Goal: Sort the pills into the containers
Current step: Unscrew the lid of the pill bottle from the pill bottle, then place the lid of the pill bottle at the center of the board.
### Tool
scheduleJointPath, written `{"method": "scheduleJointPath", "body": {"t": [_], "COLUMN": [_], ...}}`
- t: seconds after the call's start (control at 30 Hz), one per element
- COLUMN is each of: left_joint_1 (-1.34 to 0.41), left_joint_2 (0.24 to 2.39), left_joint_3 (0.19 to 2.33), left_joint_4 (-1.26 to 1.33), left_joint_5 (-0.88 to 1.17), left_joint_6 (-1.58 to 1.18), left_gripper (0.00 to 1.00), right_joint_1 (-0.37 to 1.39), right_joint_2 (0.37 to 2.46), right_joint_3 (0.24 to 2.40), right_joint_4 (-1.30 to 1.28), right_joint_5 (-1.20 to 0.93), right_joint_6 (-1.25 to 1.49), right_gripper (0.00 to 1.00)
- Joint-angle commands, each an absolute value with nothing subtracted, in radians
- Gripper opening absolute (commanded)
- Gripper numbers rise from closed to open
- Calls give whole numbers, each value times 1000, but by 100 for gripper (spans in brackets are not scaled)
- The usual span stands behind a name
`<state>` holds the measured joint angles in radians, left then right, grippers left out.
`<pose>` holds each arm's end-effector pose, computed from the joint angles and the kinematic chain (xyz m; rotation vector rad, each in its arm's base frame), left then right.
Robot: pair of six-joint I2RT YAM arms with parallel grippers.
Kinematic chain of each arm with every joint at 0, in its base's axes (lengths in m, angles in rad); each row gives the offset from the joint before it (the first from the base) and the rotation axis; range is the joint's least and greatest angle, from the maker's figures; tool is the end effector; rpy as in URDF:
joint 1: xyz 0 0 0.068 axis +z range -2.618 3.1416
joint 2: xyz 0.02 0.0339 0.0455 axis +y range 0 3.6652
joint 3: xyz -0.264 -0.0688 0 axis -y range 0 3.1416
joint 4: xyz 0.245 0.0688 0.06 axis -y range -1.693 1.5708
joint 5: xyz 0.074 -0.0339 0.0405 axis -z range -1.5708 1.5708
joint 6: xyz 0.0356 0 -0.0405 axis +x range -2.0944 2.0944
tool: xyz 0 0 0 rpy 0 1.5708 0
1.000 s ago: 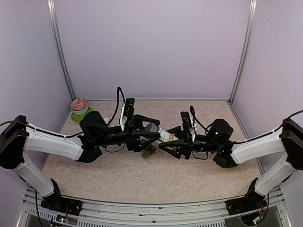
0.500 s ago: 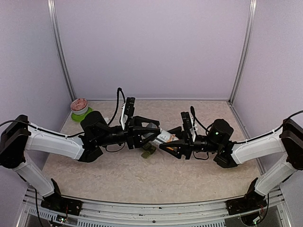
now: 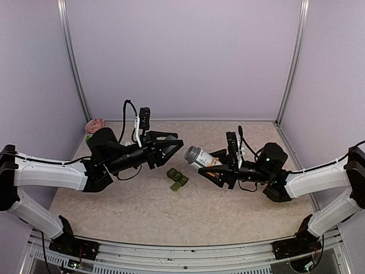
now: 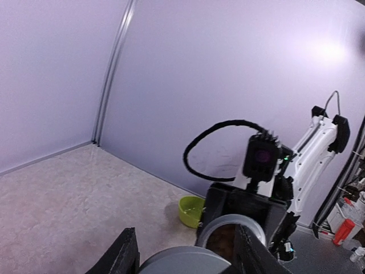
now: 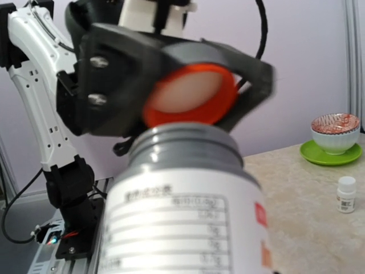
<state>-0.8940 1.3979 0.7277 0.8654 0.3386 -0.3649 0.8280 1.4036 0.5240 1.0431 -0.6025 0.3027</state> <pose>0.1846 -0.2486 0.2893 0.6840 1.3476 -1.2645 0.1748 0.2202 0.2401 -0.9116 1.2942 1.3284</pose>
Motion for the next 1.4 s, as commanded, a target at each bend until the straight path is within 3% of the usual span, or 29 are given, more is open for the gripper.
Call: {"method": "scheduleJointPath", "body": {"t": [0.0, 0.33, 1.37], "left_joint_1": [-864, -807, -685], "left_joint_2": [1366, 1385, 1864], "left_joint_3": [713, 647, 630], "left_joint_4": [687, 542, 761], "left_joint_5": [176, -52, -52], "left_joint_6": [-284, -201, -282], "left_gripper": [47, 48, 48], "right_joint_1": [820, 821, 820], "right_joint_2": [1341, 1273, 1224], "right_joint_3": [510, 494, 458], "right_joint_4": [1010, 943, 905], "right_joint_5": [-574, -557, -549], "right_joint_6": [258, 223, 210], "right_gripper": [10, 11, 12]}}
